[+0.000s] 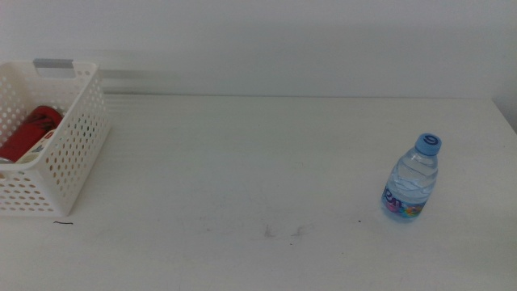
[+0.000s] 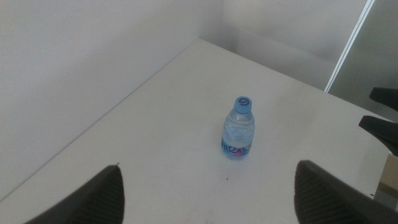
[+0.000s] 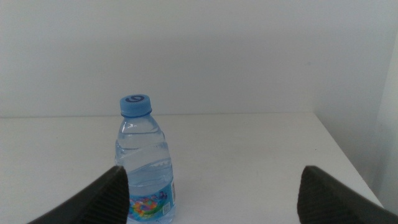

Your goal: Use arms to grab the bottles and put them into the dustbin to the left of the table.

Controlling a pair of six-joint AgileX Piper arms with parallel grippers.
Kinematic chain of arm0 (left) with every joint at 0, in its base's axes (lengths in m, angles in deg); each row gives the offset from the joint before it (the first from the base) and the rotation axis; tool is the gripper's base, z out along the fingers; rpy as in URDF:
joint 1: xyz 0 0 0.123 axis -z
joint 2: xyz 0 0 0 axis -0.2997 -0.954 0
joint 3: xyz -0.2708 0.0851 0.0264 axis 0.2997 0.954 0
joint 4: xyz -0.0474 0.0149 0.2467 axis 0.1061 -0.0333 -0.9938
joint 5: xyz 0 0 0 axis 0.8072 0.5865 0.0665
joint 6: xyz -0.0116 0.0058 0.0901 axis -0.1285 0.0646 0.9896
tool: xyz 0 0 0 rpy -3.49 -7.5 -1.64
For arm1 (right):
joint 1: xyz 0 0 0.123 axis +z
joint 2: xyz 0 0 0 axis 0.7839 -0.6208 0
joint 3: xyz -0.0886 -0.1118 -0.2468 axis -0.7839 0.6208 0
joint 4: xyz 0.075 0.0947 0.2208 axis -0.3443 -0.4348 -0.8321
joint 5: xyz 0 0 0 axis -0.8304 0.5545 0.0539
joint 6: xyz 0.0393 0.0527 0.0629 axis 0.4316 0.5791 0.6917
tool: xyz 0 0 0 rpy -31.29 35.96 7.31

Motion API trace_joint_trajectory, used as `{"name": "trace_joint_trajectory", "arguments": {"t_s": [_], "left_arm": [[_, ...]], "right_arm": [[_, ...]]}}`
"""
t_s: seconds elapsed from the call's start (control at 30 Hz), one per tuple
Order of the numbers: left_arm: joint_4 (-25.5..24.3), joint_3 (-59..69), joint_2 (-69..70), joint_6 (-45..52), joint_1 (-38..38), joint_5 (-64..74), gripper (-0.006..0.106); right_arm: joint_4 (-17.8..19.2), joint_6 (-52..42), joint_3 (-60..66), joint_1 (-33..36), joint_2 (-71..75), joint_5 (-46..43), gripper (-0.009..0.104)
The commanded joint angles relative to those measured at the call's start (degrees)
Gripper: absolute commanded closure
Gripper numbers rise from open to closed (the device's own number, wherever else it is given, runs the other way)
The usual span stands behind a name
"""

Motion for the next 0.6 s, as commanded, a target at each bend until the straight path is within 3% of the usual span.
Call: {"name": "trace_joint_trajectory", "arguments": {"t_s": [0.0, 0.3, 0.47, 0.57], "left_arm": [[0.3, 0.0, 0.1, -0.3, 0.3, -0.1, 0.007], [0.3, 0.0, 0.1, -0.3, 0.3, -0.1, 0.007], [-0.3, -0.1, 0.0, -0.3, 0.3, -0.1, 0.007], [-0.1, -0.1, 0.0, -0.3, 0.3, -0.1, 0.007]], "right_arm": [[0.1, -0.4, 0.2, 0.1, 0.2, -0.5, 0.002], [1.4, -0.8, 0.2, 0.4, 0.2, -1.6, 0.002], [2.3, -1.9, 0.2, 1.3, -15.1, -9.5, 0.002], [6.0, -2.3, 0.2, 3.8, -27.5, -18.4, 0.002]]}}
